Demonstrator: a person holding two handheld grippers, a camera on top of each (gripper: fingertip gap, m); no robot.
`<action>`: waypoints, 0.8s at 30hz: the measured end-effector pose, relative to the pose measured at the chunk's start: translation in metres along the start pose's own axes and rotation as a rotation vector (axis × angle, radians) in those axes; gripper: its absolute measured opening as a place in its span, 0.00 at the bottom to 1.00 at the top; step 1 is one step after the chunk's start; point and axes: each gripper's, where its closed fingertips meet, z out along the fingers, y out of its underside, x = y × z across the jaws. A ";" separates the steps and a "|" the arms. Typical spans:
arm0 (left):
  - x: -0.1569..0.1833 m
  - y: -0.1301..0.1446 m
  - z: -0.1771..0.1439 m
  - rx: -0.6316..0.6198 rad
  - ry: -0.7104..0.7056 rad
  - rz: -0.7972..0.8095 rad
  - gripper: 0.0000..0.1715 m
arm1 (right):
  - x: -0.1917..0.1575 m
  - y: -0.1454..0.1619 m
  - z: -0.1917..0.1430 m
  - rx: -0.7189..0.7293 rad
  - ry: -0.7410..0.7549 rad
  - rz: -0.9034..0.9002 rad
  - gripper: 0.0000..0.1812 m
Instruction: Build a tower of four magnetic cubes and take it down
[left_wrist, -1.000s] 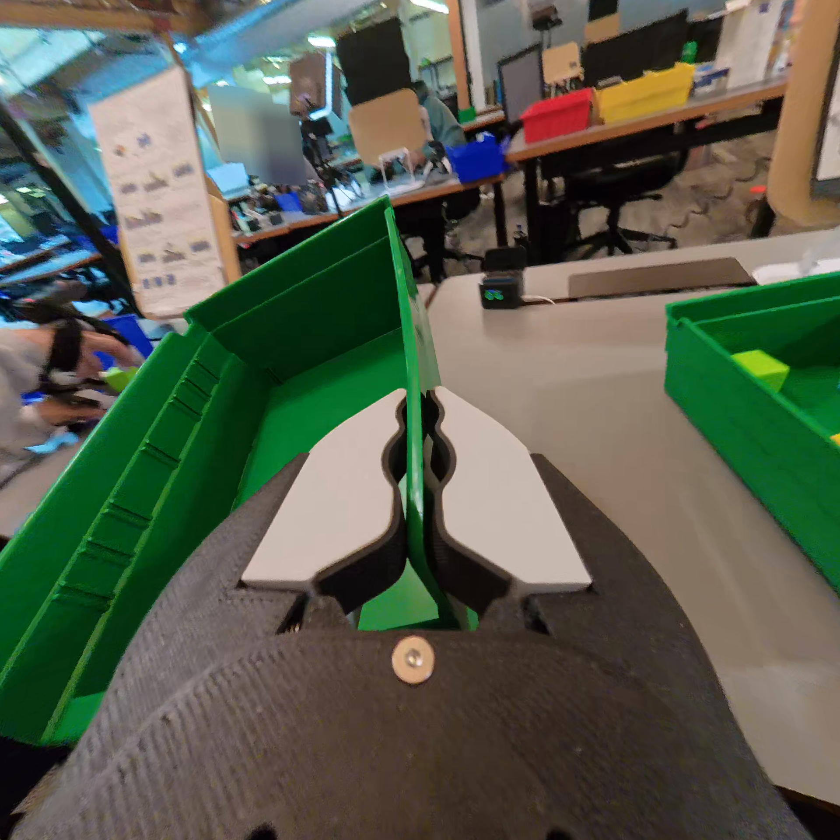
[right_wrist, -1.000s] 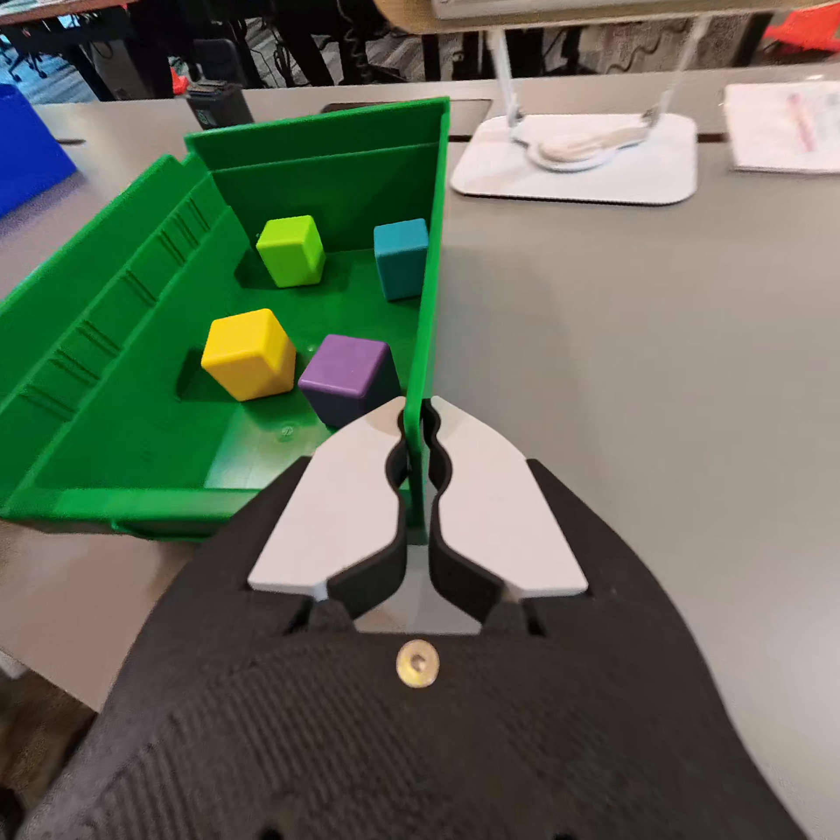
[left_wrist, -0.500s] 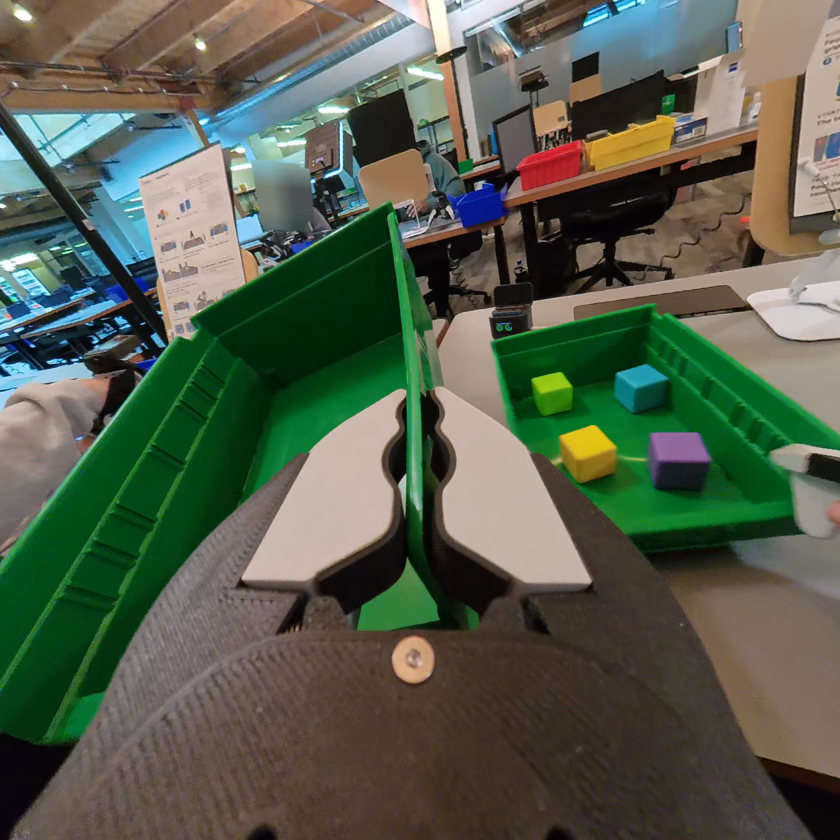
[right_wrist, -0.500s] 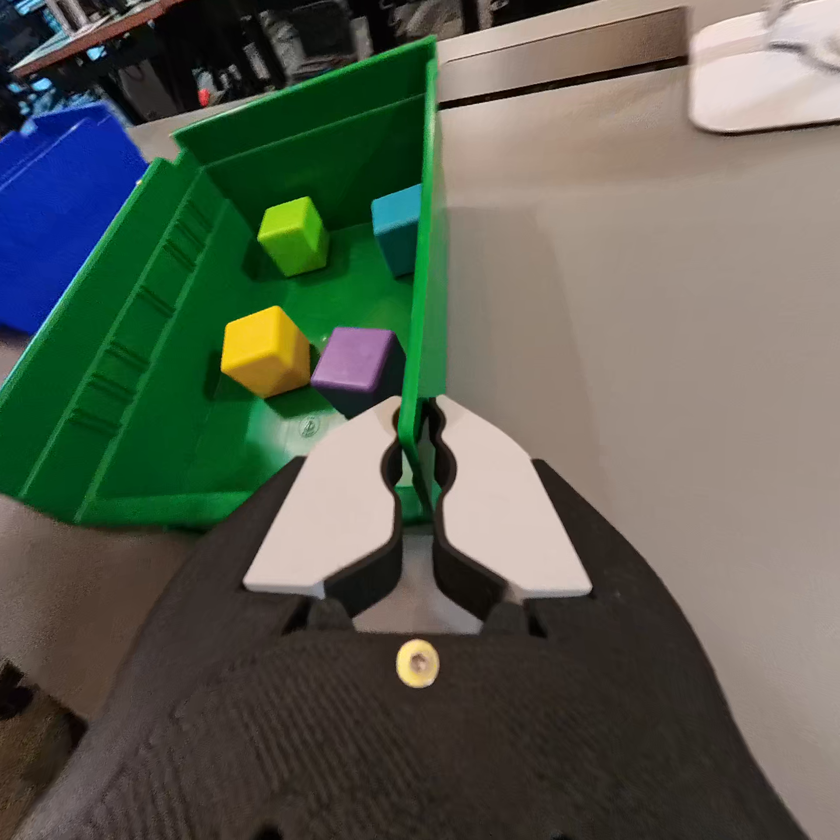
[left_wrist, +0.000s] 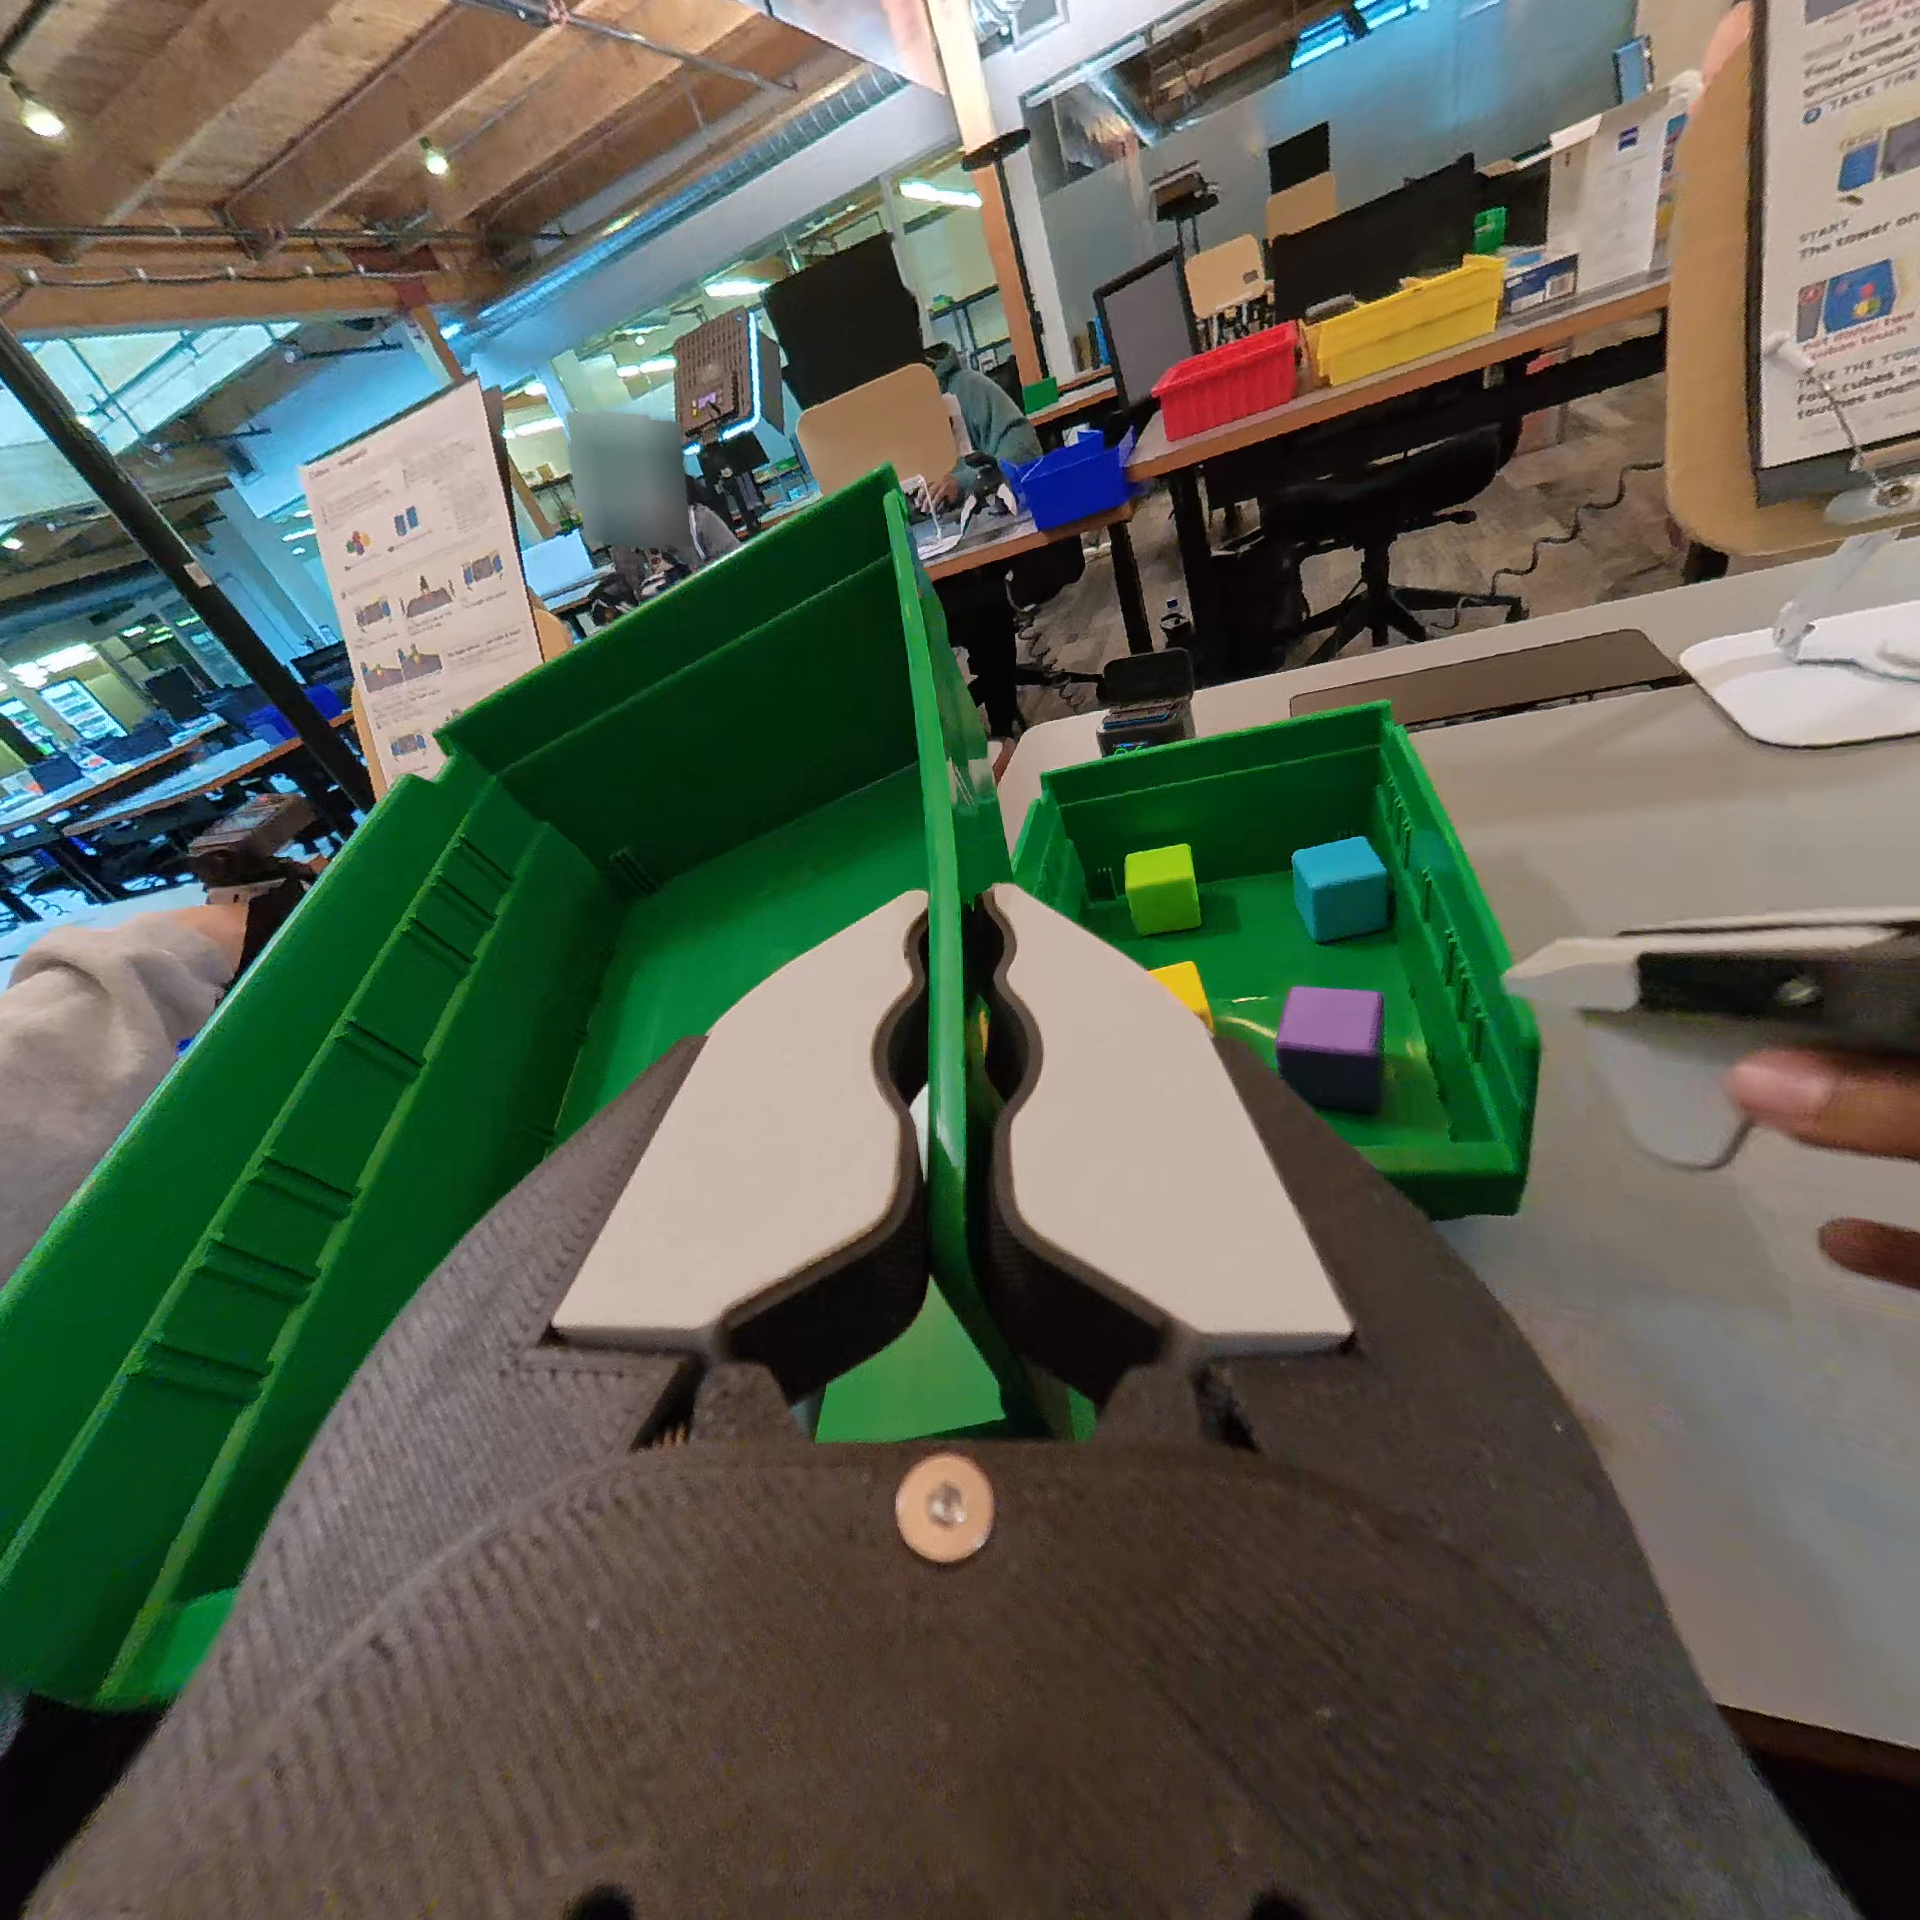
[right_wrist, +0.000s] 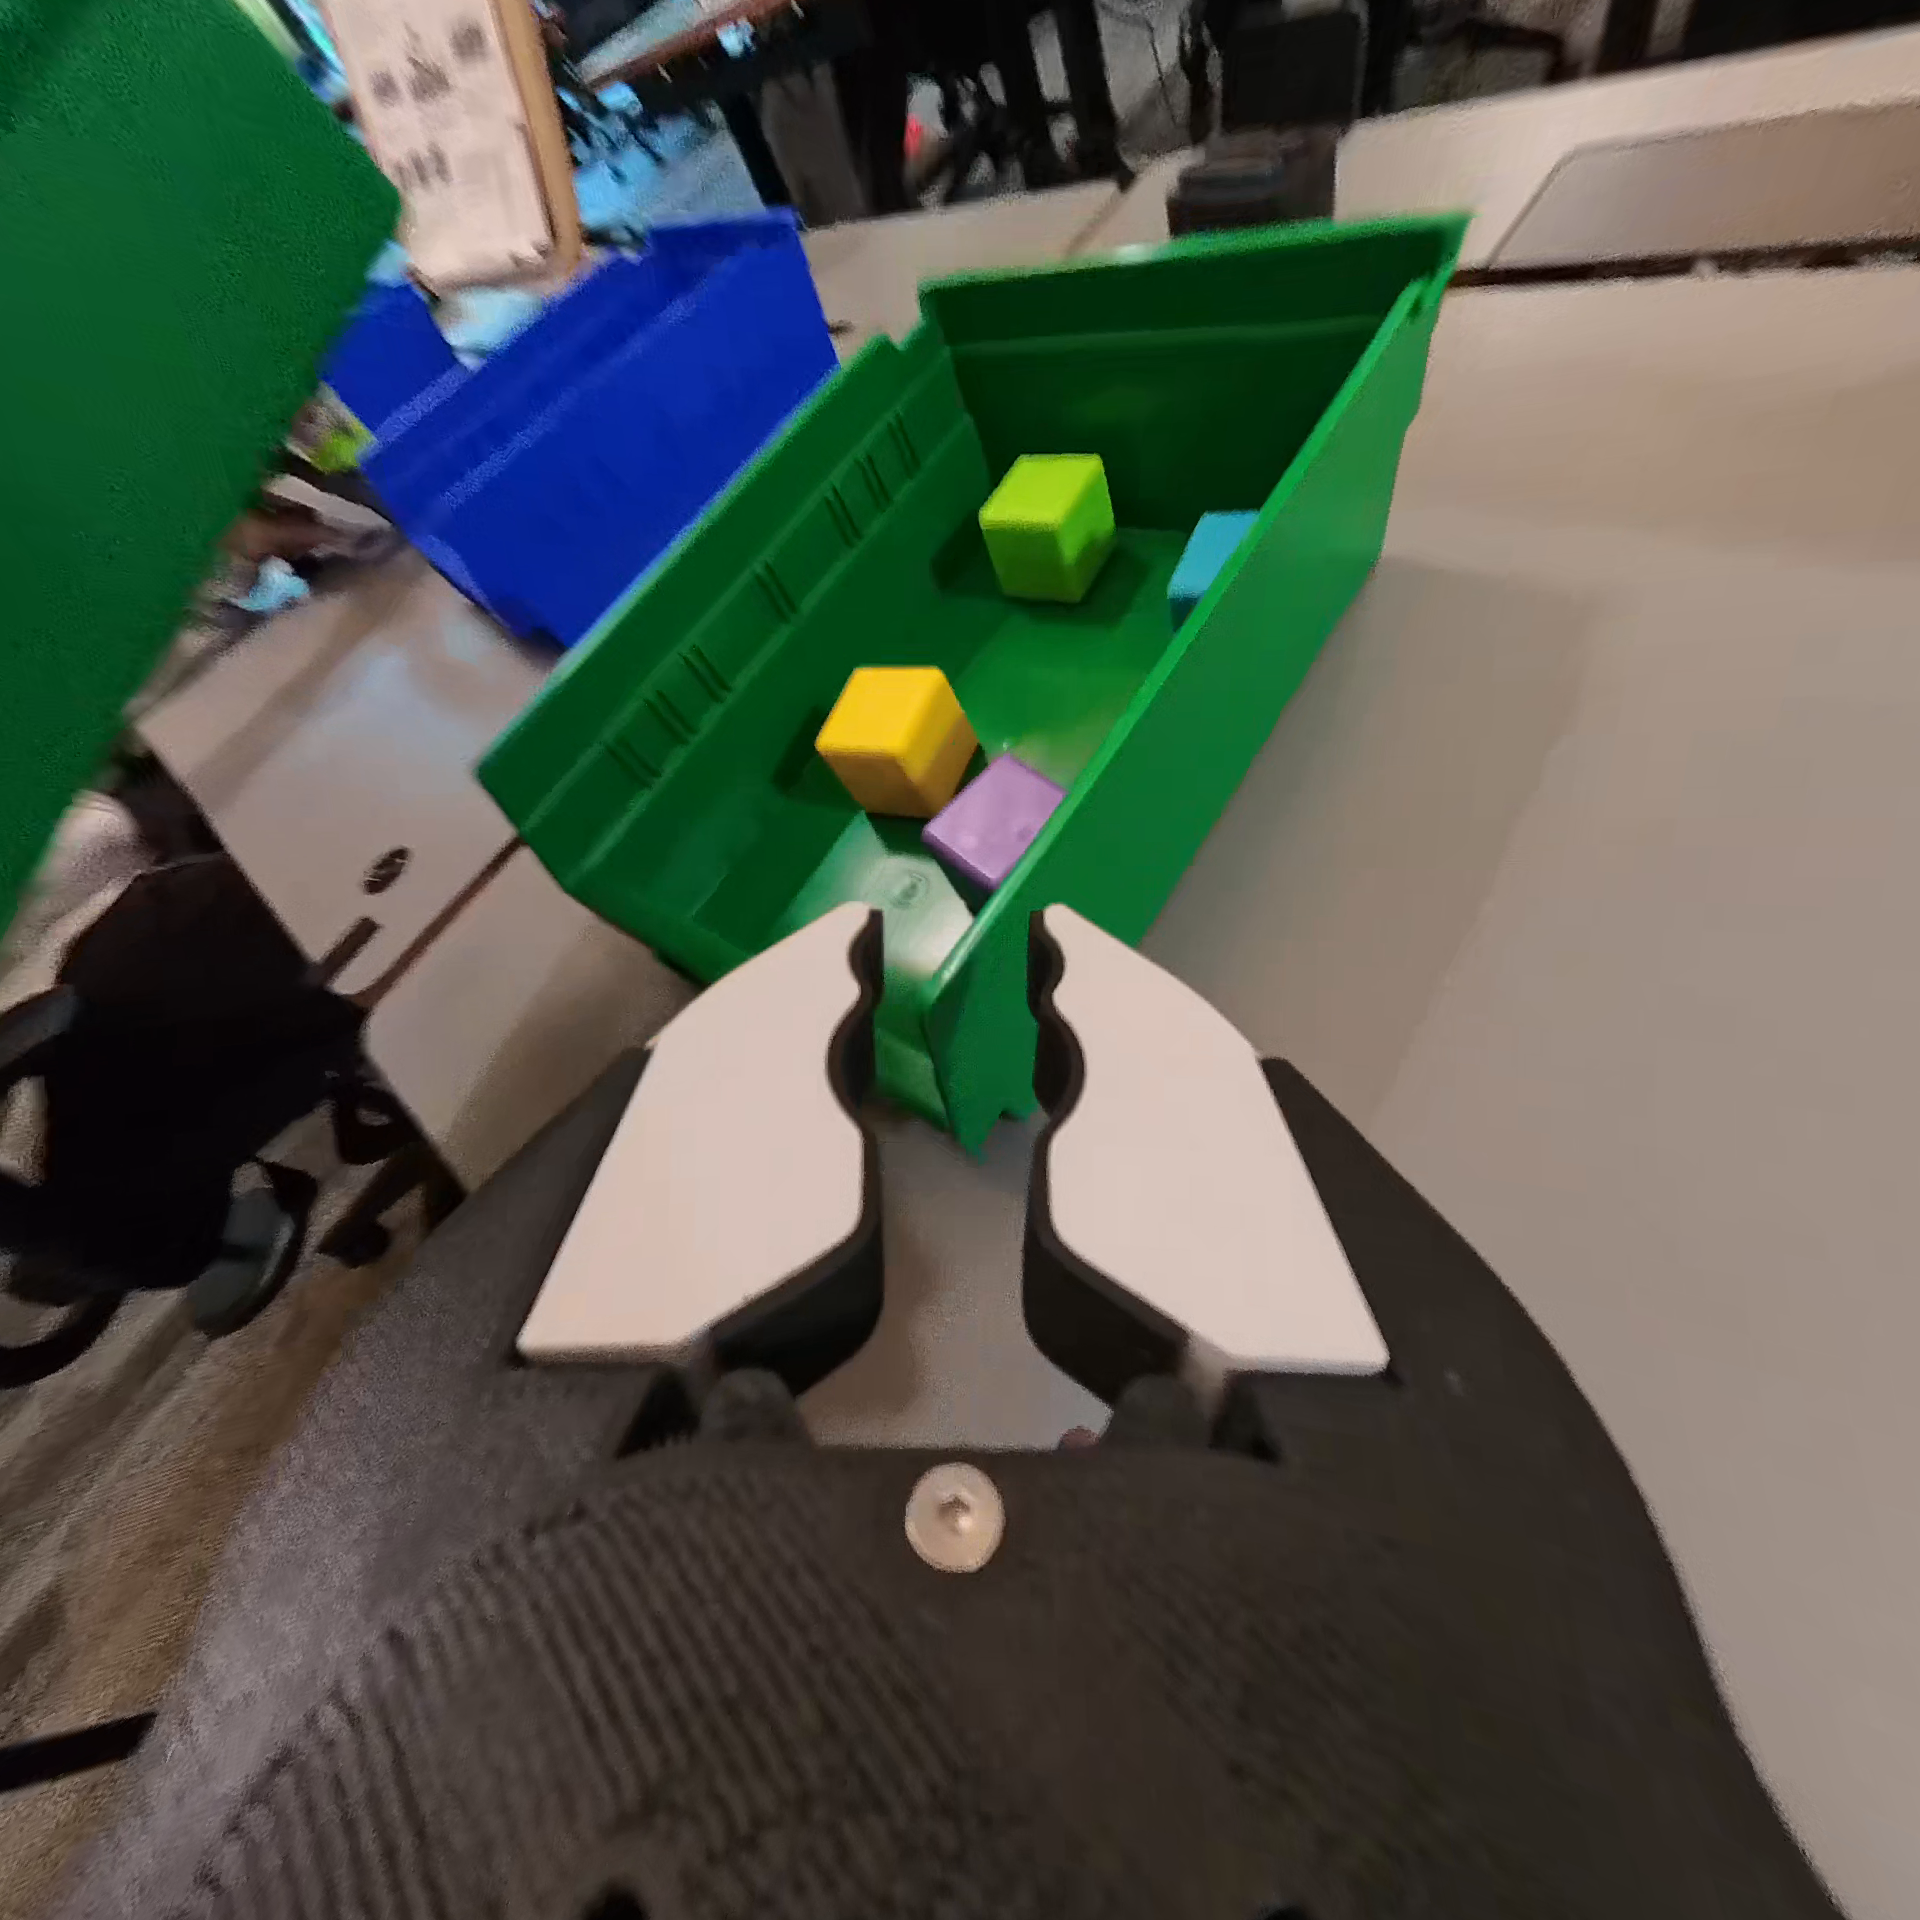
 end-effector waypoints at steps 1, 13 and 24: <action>0.004 -0.004 -0.002 0.006 0.009 0.000 0.04 | 0.001 -0.009 -0.015 0.022 -0.036 0.007 0.15; 0.190 -0.088 -0.039 0.132 0.450 0.063 0.04 | 0.225 -0.034 -0.271 0.315 0.236 -0.135 0.10; 0.472 -0.101 -0.076 0.059 0.994 0.091 0.04 | 0.376 0.018 -0.440 0.568 0.614 0.011 0.06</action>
